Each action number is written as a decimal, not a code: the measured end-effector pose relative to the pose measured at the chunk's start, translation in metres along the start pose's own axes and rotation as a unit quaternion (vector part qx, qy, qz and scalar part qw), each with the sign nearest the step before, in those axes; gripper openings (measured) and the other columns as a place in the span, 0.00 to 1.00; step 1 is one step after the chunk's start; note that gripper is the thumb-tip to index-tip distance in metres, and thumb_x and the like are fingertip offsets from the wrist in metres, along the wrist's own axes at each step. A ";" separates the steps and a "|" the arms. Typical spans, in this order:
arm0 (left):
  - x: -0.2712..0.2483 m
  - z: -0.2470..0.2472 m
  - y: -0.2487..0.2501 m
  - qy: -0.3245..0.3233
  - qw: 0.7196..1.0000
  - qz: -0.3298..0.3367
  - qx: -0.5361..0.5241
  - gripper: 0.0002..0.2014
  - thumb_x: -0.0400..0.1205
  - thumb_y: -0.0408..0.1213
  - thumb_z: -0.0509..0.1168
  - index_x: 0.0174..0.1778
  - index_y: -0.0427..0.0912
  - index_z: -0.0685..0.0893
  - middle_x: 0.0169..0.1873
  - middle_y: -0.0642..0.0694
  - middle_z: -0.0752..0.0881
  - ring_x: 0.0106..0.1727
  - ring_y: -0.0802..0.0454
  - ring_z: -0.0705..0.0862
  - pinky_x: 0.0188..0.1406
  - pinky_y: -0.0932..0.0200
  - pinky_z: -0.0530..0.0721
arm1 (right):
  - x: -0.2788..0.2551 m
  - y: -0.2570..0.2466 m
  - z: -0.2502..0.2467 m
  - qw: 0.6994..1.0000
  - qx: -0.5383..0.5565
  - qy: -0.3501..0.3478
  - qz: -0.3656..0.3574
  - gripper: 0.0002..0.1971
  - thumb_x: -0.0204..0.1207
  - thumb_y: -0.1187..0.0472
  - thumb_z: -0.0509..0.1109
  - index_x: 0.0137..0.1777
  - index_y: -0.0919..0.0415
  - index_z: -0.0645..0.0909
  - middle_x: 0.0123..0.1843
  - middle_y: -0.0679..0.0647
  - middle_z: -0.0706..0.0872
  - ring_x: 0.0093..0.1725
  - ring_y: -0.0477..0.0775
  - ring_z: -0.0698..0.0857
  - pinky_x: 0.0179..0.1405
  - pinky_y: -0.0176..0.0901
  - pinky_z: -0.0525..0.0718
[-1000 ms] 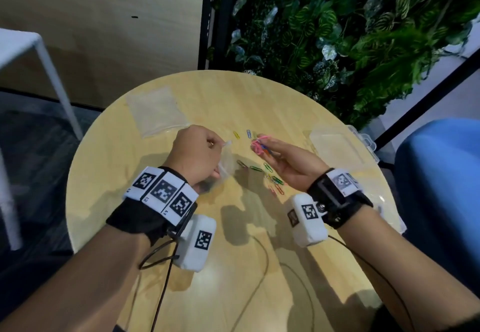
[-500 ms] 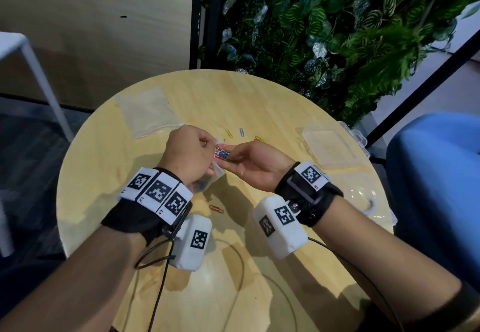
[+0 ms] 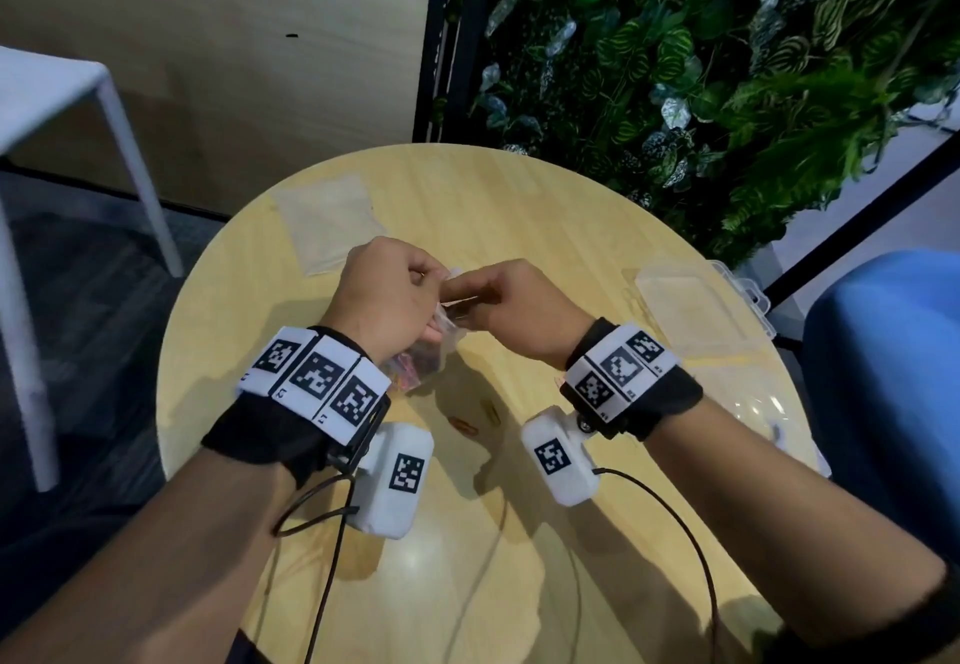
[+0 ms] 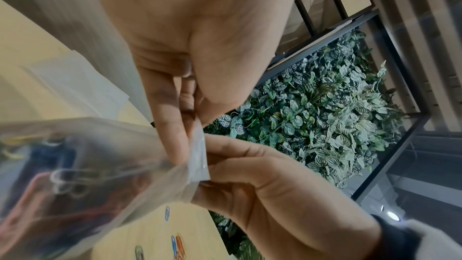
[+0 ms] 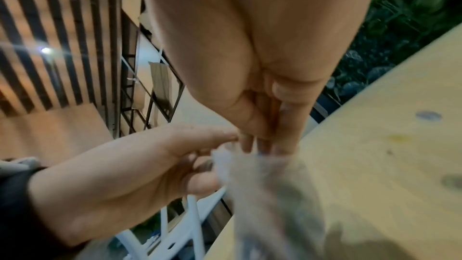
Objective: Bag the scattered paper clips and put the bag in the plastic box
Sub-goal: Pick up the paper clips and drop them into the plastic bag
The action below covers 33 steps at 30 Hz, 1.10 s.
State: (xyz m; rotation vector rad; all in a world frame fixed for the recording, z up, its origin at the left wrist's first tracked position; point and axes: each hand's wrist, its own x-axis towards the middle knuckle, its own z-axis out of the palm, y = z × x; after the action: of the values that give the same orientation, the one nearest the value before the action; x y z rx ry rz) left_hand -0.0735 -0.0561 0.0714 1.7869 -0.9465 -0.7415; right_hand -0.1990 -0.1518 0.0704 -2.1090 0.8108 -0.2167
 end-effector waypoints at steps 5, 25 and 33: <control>0.004 -0.015 -0.007 0.020 1.000 0.009 -0.011 0.07 0.86 0.29 0.66 0.51 0.36 0.91 0.37 0.41 0.91 0.25 0.49 0.92 0.27 0.58 0.91 | 0.033 0.010 -0.031 0.965 0.202 0.163 0.036 0.16 0.77 0.79 0.59 0.46 0.67 0.89 0.47 0.62 0.90 0.48 0.54 0.87 0.43 0.47 0.91; 0.003 -0.017 -0.002 0.014 1.000 0.007 0.021 0.09 0.86 0.31 0.66 0.48 0.36 0.92 0.36 0.42 0.91 0.26 0.49 0.92 0.27 0.57 0.92 | -0.005 0.117 -0.050 0.890 -0.415 -0.160 0.103 0.31 0.86 0.44 0.49 0.85 0.57 0.49 0.87 0.56 0.47 0.85 0.58 0.55 0.83 0.48 0.55; -0.002 -0.002 0.001 0.003 0.998 0.026 0.051 0.10 0.86 0.29 0.64 0.46 0.36 0.92 0.38 0.40 0.92 0.26 0.46 0.92 0.33 0.49 0.94 | -0.060 0.115 -0.018 0.897 -0.439 -0.043 0.023 0.15 0.85 0.59 0.57 0.62 0.62 0.83 0.60 0.57 0.84 0.54 0.61 0.85 0.58 0.52 0.83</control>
State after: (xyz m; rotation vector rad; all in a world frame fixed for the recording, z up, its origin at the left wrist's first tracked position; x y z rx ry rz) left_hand -0.0738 -0.0540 0.0734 1.8448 -1.0390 -0.6652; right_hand -0.3077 -0.1761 0.0013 -2.8983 1.0199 0.3402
